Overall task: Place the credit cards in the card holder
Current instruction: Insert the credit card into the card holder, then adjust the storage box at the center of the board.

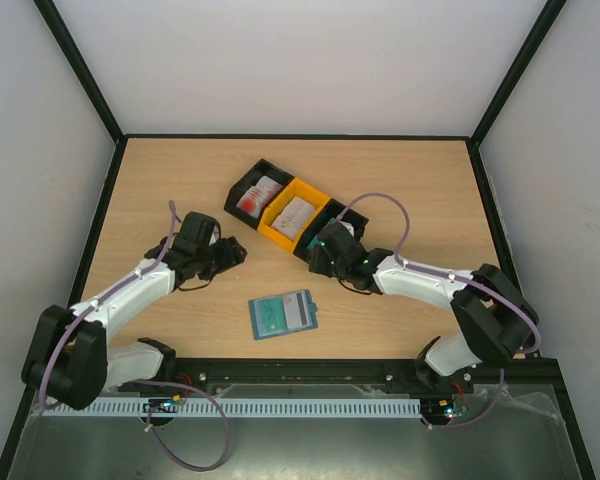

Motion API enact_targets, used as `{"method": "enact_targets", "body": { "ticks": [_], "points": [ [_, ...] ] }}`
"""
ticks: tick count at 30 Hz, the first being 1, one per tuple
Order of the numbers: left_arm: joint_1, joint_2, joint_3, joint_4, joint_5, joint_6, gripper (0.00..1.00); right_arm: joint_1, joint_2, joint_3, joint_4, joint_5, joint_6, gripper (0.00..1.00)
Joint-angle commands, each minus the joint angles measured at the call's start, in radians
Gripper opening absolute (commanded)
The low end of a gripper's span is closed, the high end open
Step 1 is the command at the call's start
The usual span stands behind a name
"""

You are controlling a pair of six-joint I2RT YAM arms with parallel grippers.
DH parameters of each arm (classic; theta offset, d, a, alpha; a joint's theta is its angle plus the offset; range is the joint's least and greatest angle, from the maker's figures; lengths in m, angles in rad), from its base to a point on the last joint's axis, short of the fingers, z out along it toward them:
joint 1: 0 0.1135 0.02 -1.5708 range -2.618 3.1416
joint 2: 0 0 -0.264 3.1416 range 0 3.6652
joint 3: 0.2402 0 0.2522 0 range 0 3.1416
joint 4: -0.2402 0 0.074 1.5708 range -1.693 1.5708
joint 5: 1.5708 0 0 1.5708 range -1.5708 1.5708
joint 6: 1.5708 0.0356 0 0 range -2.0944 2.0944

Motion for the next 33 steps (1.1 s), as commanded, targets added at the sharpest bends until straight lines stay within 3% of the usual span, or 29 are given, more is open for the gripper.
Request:
{"method": "enact_targets", "body": {
  "ticks": [1, 10, 17, 21, 26, 33],
  "points": [
    [0.035, 0.073, 0.098, 0.025, 0.026, 0.044, 0.73, -0.047, -0.068, -0.046, -0.070, 0.033, -0.039, 0.56],
    [0.118, 0.296, 0.325, 0.056, -0.015, 0.116, 0.75, -0.194, -0.195, -0.127, -0.180, 0.118, -0.024, 0.57],
    [0.138, 0.460, 0.454, 0.046, 0.007, 0.232, 0.74, -0.245, -0.219, -0.087, -0.236, 0.175, -0.055, 0.56],
    [0.139, 0.501, 0.470, 0.053, 0.026, 0.280, 0.73, -0.245, -0.256, -0.024, -0.225, 0.139, -0.117, 0.56],
    [0.145, 0.576, 0.543, 0.031, -0.056, 0.346, 0.71, -0.245, -0.261, 0.052, -0.206, 0.042, -0.186, 0.56],
    [0.150, 0.684, 0.601, 0.049, 0.033, 0.392, 0.63, -0.245, -0.209, 0.064, -0.177, -0.184, -0.226, 0.55]
  ]
}}
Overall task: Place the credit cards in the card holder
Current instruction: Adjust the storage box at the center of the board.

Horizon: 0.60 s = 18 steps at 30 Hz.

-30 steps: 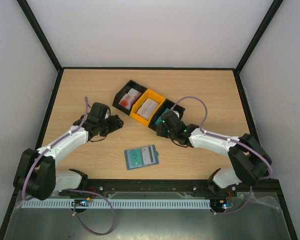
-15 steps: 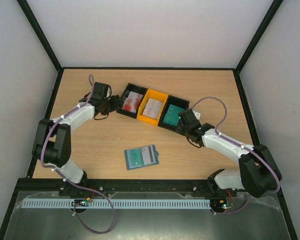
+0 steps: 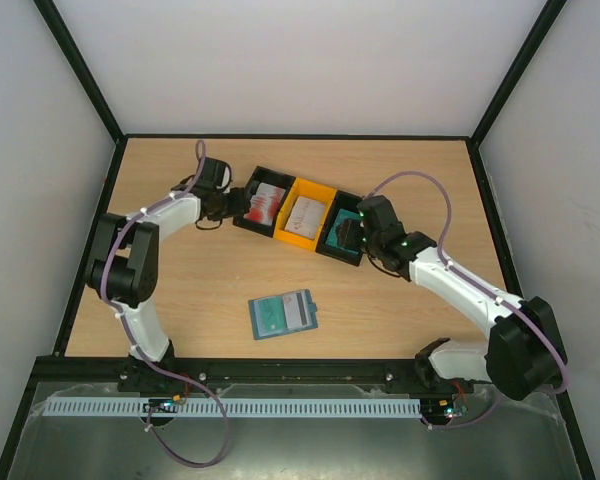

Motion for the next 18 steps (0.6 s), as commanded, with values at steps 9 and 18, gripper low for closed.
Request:
{"method": "enact_targets", "body": {
  "ticks": [9, 18],
  "points": [
    [-0.003, 0.058, 0.019, 0.055, 0.218, 0.033, 0.57, -0.001, 0.026, -0.048, 0.046, -0.211, -0.023, 0.56],
    [-0.158, -0.032, -0.145, 0.171, 0.223, -0.070, 0.50, -0.001, 0.005, -0.066, 0.041, -0.166, 0.001, 0.56]
  ]
}}
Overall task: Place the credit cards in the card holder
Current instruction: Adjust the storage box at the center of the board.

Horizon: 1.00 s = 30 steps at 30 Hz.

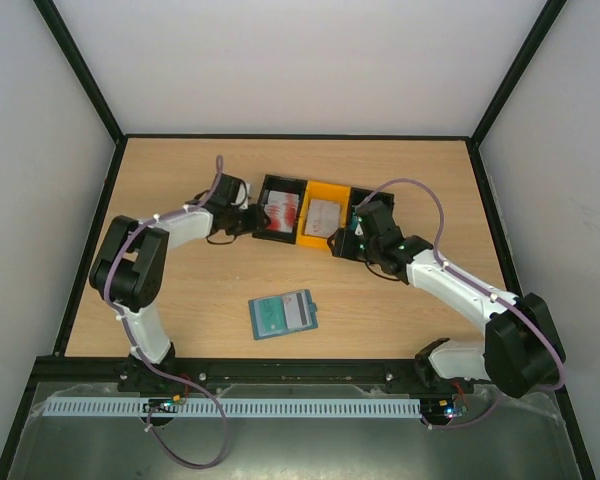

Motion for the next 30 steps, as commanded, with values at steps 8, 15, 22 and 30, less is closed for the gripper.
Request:
{"method": "enact_targets", "body": {
  "ticks": [8, 15, 22, 30],
  "points": [
    [-0.247, -0.153, -0.134, 0.060, -0.056, -0.089, 0.49, -0.002, -0.118, -0.125, 0.017, 0.168, 0.108, 0.56],
    [-0.306, -0.285, -0.078, -0.108, -0.295, 0.025, 0.59, -0.001, -0.157, -0.202, 0.029, 0.121, 0.107, 0.55],
    [-0.346, -0.193, 0.180, -0.326, -0.243, 0.406, 0.59, -0.001, -0.161, -0.276, 0.126, -0.014, 0.119, 0.52],
    [-0.377, 0.027, 0.391, -0.507, -0.275, 0.718, 0.50, -0.001, -0.120, -0.307, 0.180, -0.067, 0.146, 0.52]
  ]
}}
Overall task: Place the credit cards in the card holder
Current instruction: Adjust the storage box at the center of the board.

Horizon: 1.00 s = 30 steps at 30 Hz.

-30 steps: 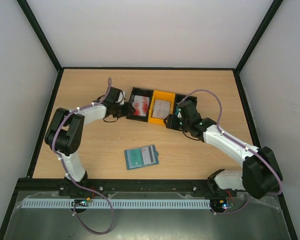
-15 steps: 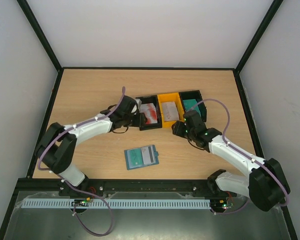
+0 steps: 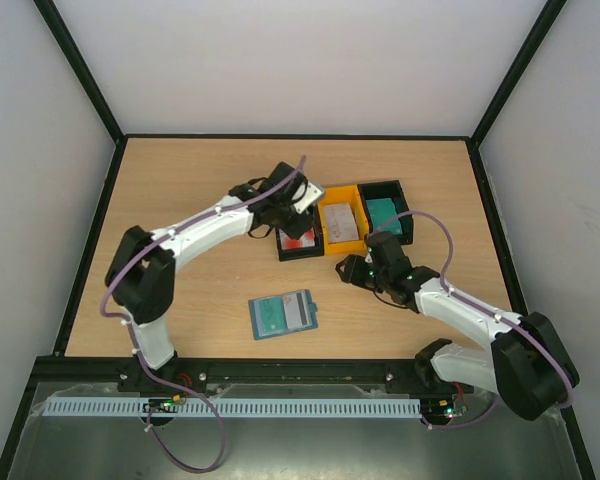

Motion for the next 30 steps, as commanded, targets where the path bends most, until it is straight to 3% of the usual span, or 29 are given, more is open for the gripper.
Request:
{"method": "enact_targets", "body": {
  "ticks": [1, 7, 16, 30],
  "points": [
    [-0.011, 0.109, 0.074, -0.158, -0.031, 0.238, 0.49, -0.001, 0.019, -0.017, 0.048, -0.033, 0.017, 0.52],
    [-0.017, 0.252, 0.172, -0.213, -0.090, 0.395, 0.32, 0.000, 0.054, -0.022, 0.076, -0.048, 0.031, 0.51],
    [-0.015, 0.406, 0.330, -0.298, -0.096, 0.451, 0.32, 0.005, 0.112, -0.024, 0.115, -0.054, 0.057, 0.51],
    [-0.015, 0.491, 0.397, -0.471, -0.027, 0.484, 0.31, 0.052, 0.244, 0.029, 0.171, 0.001, 0.071, 0.51]
  ]
}}
